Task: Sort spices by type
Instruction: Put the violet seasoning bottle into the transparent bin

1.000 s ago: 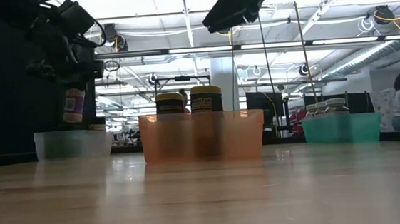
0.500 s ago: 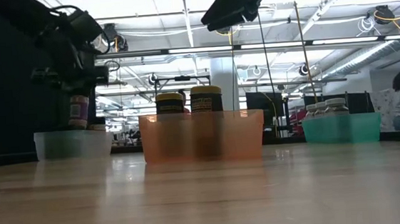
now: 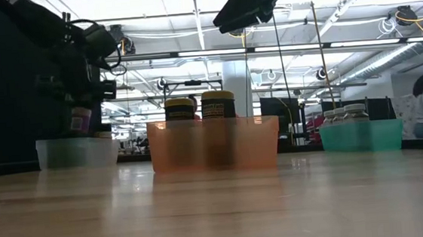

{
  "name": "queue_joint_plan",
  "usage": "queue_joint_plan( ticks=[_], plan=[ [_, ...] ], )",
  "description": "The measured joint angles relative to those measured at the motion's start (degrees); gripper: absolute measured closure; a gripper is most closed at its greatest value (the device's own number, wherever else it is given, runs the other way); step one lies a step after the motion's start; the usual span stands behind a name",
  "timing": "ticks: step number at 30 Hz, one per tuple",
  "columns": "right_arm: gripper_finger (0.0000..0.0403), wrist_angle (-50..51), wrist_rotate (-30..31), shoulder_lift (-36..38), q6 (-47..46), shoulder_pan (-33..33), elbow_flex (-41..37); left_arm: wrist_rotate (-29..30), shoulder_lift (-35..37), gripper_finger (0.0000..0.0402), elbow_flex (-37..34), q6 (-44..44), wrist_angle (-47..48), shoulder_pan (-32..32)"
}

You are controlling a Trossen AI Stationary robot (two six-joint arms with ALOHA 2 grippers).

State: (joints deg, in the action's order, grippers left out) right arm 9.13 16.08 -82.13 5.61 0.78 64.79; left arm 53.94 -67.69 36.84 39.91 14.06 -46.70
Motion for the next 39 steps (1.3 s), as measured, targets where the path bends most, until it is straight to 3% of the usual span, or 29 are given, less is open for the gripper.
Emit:
queue_joint_plan(
  ticks=[10,20,24,39],
  plan=[
    [0.0117,0.5,0.0,0.0,-0.3,0.0,0.0,0.5,-5.5,0.0163,0.0,1.8,-7.0,0.3],
    [0.0117,0.7,-0.1,0.0,-0.3,0.0,0.0,0.4,-10.5,0.0162,0.0,4.1,-7.7,-1.6],
    [0.0117,0.8,-3.0,0.0,-0.3,0.0,0.0,0.5,-12.1,0.0162,0.0,4.8,-8.6,-2.1],
    [0.0117,1.0,-4.3,0.0,-0.5,-0.1,0.0,-0.9,-12.9,0.0162,0.0,3.4,-9.3,-2.1]
  ],
)
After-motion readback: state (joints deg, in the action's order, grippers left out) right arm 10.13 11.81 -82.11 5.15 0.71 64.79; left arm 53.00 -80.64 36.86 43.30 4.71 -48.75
